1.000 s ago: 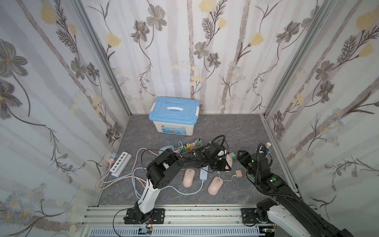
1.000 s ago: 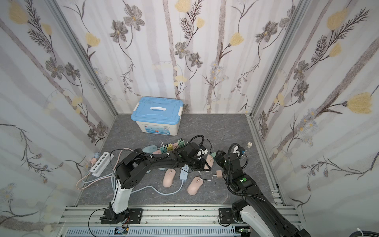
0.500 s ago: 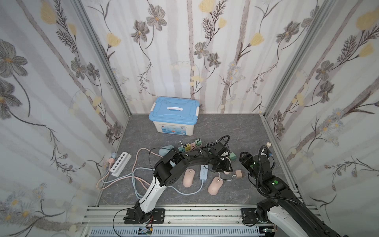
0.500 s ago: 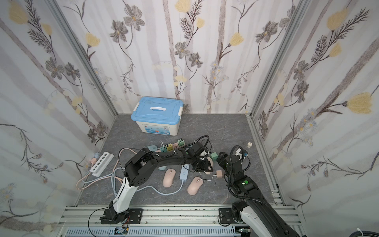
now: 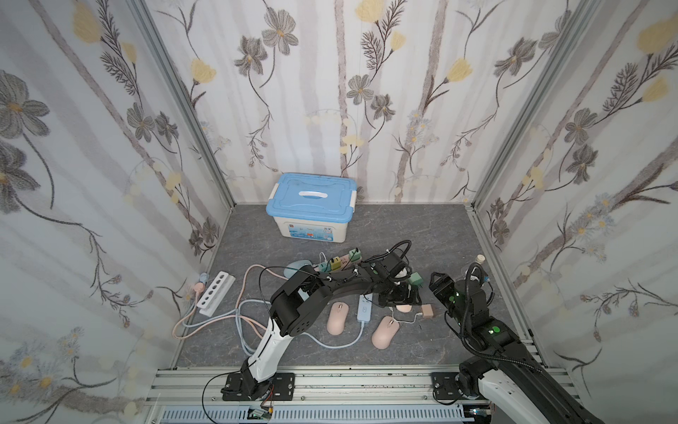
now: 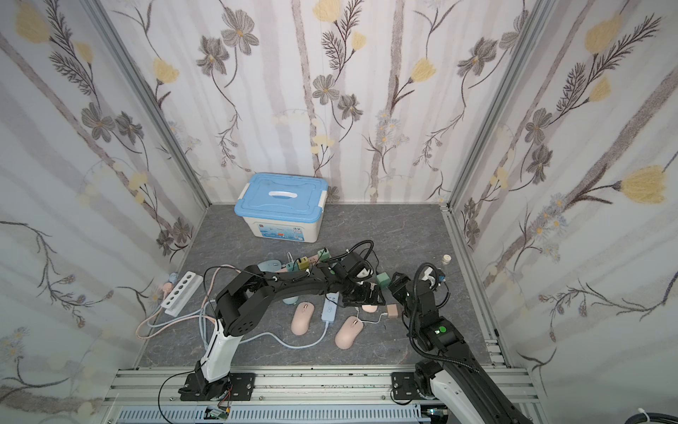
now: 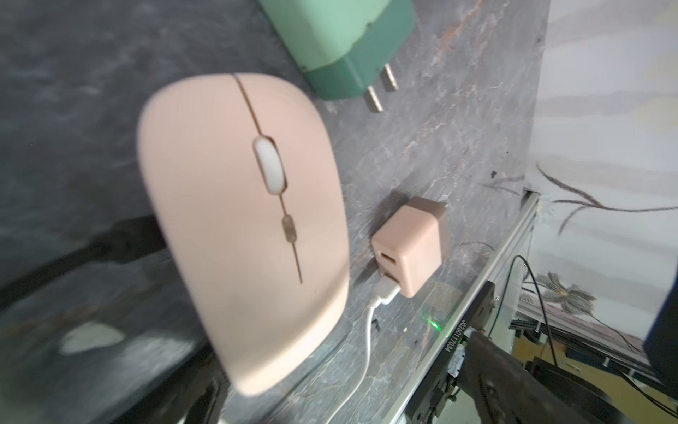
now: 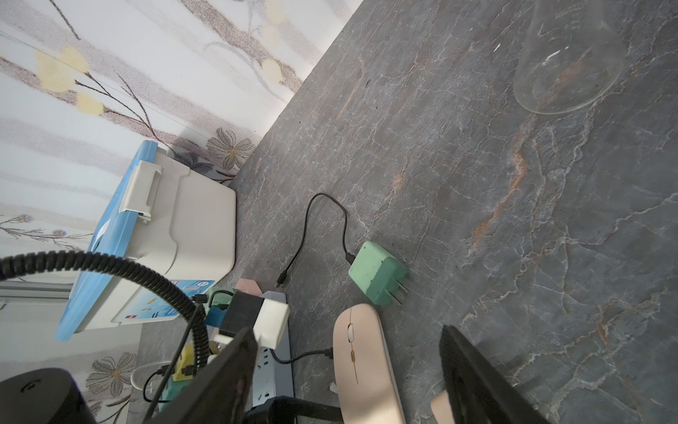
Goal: Unplug the wireless mouse
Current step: Place the mouse at the center of the board, then remove the plug from the socket.
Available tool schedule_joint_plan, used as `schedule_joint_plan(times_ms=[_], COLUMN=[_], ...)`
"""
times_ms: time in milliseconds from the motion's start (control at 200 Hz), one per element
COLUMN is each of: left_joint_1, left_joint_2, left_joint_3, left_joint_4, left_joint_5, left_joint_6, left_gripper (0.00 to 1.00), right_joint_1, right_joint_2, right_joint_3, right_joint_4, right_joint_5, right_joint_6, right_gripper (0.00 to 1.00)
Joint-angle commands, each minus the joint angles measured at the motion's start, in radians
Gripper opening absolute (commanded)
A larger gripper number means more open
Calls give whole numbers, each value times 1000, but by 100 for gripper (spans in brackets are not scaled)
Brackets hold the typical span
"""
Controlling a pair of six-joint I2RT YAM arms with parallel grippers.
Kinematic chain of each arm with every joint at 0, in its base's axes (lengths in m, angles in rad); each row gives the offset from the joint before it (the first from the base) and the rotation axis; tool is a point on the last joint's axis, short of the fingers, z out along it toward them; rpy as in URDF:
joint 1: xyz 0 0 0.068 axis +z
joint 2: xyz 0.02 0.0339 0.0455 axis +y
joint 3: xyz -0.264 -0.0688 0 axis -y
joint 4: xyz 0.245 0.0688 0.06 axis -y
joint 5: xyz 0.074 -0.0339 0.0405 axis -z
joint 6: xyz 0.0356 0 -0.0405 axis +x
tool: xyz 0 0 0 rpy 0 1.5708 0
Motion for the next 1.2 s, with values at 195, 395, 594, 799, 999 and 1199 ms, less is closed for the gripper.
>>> schedule_joint_plan(times_ms=[195,395,594,799,999,1199], left_joint_1=[-3,-4,-2,-2,9,67], left_joint_2=[-131,-282,-468,-633,-652,-459], left_joint_3=[-31,-109,-194,-290,-372,-233], left_joint_4=[-138,-94,-60,-109,-126,-208], left_joint_5=[-208,-234,-303,-512,-643,-646], left_joint_6=[50,52,99,177,194,228], left_gripper=[100,100,100,96,89,62], right_joint_1=[1,1,1,1,25,45], right_joint_2=[-3,19,70,204,359,406], right_joint_3=[-15,-21,-28,4,71,94], right_joint_4=[32,59,126,201,246,252], right_joint_5=[-8,-33,-99,-216,-280,-258], right_joint_6=[20,4,-37,-127,-203,-193], right_gripper=[78,78,78,75,72,71])
